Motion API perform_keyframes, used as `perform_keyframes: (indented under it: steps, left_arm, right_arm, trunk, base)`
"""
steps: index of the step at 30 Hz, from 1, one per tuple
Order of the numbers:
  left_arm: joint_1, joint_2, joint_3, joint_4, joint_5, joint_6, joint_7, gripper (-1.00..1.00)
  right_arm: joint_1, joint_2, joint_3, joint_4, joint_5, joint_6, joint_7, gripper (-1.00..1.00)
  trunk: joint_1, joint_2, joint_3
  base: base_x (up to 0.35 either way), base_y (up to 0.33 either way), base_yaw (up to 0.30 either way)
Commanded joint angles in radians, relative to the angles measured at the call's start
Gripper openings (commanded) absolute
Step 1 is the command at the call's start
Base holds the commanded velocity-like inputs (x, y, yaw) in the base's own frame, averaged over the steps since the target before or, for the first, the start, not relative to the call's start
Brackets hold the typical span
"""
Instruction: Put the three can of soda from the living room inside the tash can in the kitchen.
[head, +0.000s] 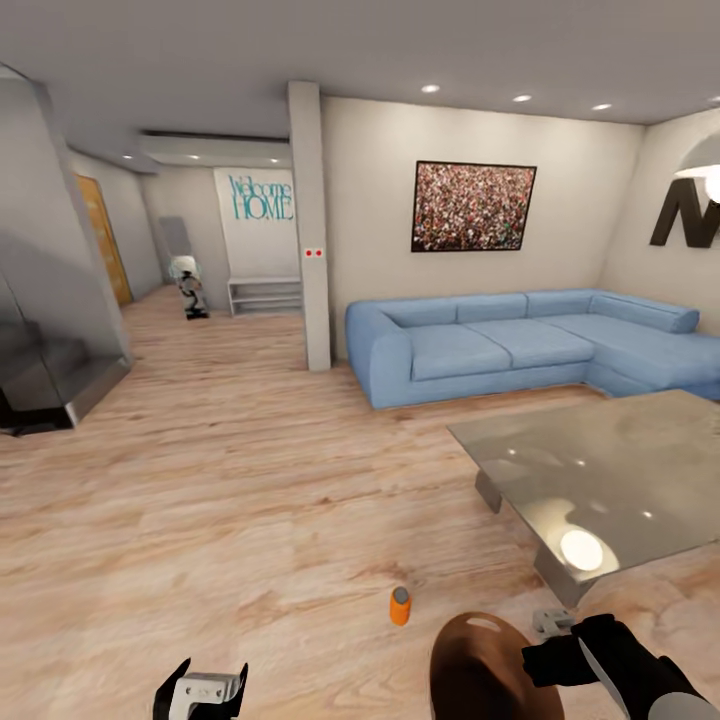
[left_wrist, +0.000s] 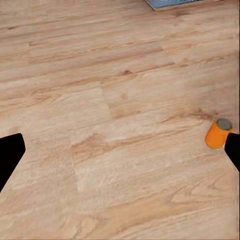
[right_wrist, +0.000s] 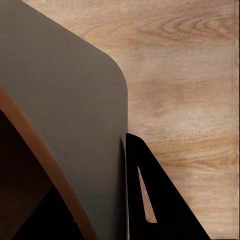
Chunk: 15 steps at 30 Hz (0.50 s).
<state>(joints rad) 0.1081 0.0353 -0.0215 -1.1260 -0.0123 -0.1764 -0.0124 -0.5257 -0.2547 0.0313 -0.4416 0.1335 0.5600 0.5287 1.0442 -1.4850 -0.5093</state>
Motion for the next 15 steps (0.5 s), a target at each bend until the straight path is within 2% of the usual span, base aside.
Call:
perform_keyframes:
  steps: [1, 9, 11, 15]
  left_arm:
    - [0.000, 0.000, 0.000, 0.000, 0.000, 0.000, 0.000, 1.00]
    - [-0.001, 0.000, 0.001, 0.000, 0.004, 0.000, -0.001, 1.00]
    - [-0.001, 0.001, 0.001, 0.000, 0.008, 0.000, -0.001, 1.00]
    - [-0.001, 0.001, 0.000, 0.000, 0.008, 0.000, -0.007, 1.00]
  right_arm:
    - [0.000, 0.000, -0.002, 0.000, -0.014, 0.005, 0.007, -1.00]
    - [0.000, 0.000, -0.002, 0.000, -0.014, 0.005, 0.007, -1.00]
    - [0.000, 0.000, -0.002, 0.000, -0.014, 0.005, 0.007, -1.00]
    - [0.000, 0.000, -0.002, 0.000, -0.014, 0.005, 0.007, -1.00]
  trunk:
    - [0.000, 0.000, 0.001]
    - [0.000, 0.000, 0.009]
    - [0.000, 0.000, 0.012]
    - [0.000, 0.000, 0.016]
  base:
    - [0.117, -0.266, -0.217]
    - [0.074, -0.244, -0.211]
    - [0.010, -0.027, -0.204]
    - [0.003, 0.213, -0.203]
